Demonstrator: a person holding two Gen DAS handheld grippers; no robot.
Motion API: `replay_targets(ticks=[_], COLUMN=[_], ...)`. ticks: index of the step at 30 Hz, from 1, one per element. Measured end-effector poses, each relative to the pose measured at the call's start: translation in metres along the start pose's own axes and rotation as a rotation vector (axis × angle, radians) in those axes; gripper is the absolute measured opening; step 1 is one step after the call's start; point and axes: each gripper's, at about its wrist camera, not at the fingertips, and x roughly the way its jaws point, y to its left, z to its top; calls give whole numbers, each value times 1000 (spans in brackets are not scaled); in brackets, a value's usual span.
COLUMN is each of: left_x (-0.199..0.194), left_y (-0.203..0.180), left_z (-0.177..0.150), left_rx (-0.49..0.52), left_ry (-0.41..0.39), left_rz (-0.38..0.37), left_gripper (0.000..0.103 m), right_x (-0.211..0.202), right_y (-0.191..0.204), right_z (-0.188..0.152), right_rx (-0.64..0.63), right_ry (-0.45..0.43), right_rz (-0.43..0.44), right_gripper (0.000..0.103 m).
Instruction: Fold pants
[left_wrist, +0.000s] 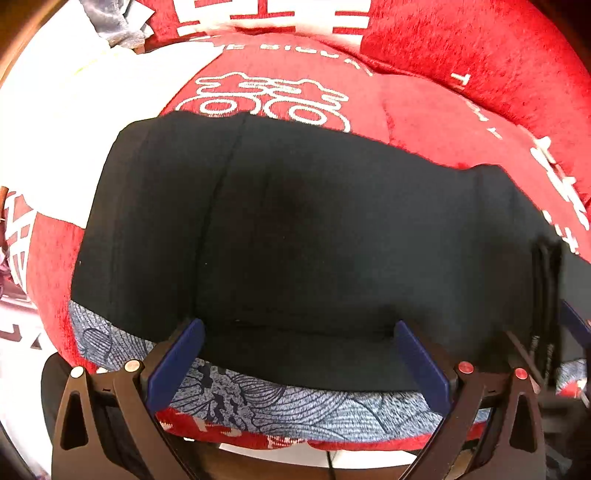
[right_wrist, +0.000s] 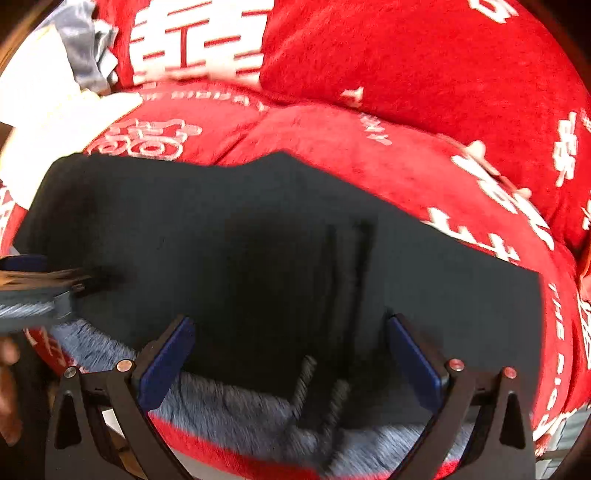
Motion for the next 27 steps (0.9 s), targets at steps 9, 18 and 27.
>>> replay_targets(ticks=[9, 18, 27], left_x=[1, 0, -9], left_y=[58, 69, 81], left_z=[17, 18, 11], left_rx=[-76, -46, 35], left_ry=[-31, -51, -59], left_rz=[94, 69, 0], left_gripper=[103, 103, 103], right_x=[-1, 33, 49], right_y=[11, 44, 120], right_z=[56, 86, 120], right_rx=[-102, -128, -600], right_ry=[-49, 16, 137], right_rz=[73, 190, 438], right_gripper=[103, 103, 103])
